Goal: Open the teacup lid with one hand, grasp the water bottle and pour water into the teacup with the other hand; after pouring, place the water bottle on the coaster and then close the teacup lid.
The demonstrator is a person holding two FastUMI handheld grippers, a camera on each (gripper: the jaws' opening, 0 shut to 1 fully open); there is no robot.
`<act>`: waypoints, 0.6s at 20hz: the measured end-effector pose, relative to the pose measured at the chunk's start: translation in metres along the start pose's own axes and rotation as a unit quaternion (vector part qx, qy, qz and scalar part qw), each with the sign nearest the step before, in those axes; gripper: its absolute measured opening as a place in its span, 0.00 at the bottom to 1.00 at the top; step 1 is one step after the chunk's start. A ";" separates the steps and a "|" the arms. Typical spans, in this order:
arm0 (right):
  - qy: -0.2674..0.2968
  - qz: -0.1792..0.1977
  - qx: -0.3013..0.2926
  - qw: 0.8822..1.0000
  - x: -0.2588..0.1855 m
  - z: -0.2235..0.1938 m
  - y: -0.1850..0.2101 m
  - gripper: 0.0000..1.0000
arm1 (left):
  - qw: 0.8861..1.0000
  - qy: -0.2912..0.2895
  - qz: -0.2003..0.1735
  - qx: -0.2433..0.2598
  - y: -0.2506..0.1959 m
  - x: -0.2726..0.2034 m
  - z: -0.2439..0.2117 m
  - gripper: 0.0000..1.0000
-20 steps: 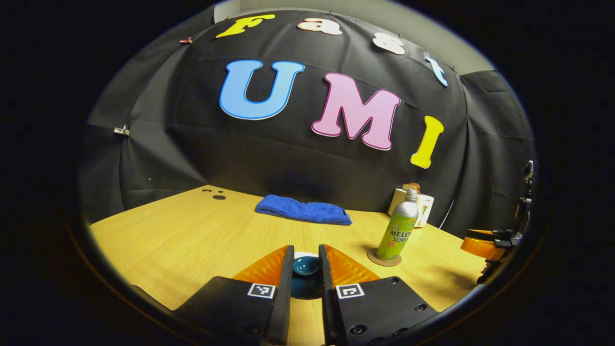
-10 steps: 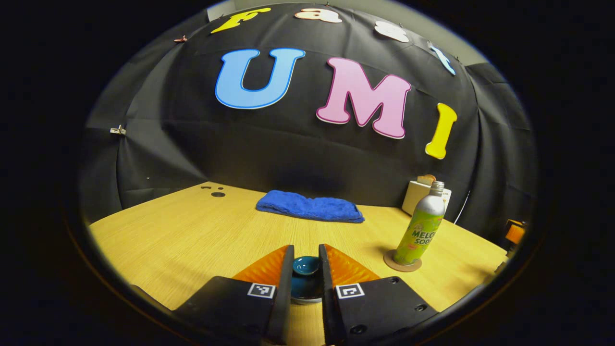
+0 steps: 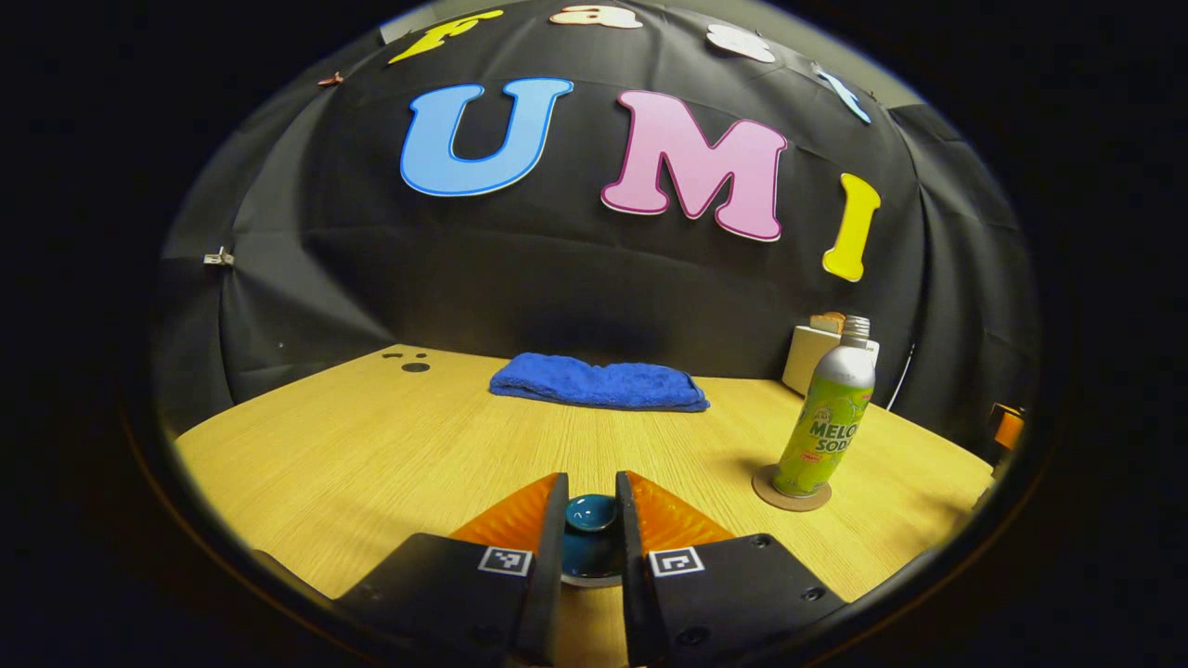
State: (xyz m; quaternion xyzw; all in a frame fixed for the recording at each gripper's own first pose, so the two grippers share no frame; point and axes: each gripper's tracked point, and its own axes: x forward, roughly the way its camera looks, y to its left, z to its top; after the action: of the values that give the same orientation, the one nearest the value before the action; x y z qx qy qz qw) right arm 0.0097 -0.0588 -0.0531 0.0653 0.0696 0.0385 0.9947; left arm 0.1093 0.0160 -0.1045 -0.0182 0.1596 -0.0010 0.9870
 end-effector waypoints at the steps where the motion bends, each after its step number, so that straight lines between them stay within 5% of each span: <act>1: -0.001 0.000 0.002 1.000 0.000 0.001 0.000 0.96 | 1.000 0.002 0.000 0.003 -0.002 0.001 -0.001 0.35; 5: -0.006 0.001 0.005 1.000 -0.001 0.004 -0.001 0.96 | 0.999 0.005 0.006 0.031 -0.005 0.003 -0.003 0.31; 12: -0.007 0.001 0.009 1.000 -0.001 0.004 -0.002 0.96 | 0.998 0.011 0.015 0.054 -0.008 0.003 -0.006 0.41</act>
State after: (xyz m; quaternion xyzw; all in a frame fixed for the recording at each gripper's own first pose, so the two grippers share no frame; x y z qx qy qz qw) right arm 0.0090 -0.0615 -0.0496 0.0743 0.0634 0.0383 0.9945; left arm 0.1103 0.0080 -0.1109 0.0374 0.1703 0.0055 0.9847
